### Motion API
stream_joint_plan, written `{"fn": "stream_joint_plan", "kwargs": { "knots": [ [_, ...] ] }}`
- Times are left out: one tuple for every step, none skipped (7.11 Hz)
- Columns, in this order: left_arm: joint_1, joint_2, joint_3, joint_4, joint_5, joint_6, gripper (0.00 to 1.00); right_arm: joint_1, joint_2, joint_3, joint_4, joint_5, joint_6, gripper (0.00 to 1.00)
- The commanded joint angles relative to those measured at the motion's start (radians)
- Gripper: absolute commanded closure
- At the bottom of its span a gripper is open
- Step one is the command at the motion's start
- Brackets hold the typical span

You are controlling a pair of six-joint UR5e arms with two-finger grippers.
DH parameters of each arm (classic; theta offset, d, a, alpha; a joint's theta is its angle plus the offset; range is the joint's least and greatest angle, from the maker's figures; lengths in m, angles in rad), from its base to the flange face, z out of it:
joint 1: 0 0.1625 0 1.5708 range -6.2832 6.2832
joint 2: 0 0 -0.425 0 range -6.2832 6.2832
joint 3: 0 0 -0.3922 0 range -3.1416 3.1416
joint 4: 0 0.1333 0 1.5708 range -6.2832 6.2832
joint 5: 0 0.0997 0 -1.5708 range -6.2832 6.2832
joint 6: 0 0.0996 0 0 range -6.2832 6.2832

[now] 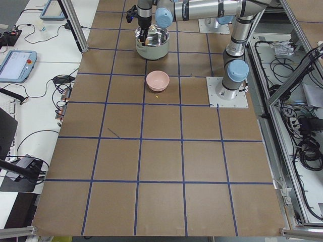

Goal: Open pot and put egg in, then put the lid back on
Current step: 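Lower the right gripper onto the glass lid knob while the left holds the egg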

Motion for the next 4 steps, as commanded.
{"fn": "stream_joint_plan", "kwargs": {
  "knots": [
    [0.026, 0.048, 0.027, -0.108, -0.007, -0.005, 0.93, 0.078, 0.025, -0.001, -0.012, 0.002, 0.118, 0.0],
    [0.05, 0.048, 0.015, -0.11, -0.01, -0.008, 0.93, 0.131, 0.048, -0.004, -0.045, 0.004, 0.205, 0.0],
    [0.049, 0.045, 0.007, -0.101, -0.012, -0.01, 0.93, 0.182, 0.076, -0.004, -0.075, 0.001, 0.253, 0.0],
    [0.049, 0.046, 0.001, -0.104, -0.007, -0.008, 0.93, 0.211, 0.099, 0.0, -0.099, 0.001, 0.298, 0.0]
  ]
}}
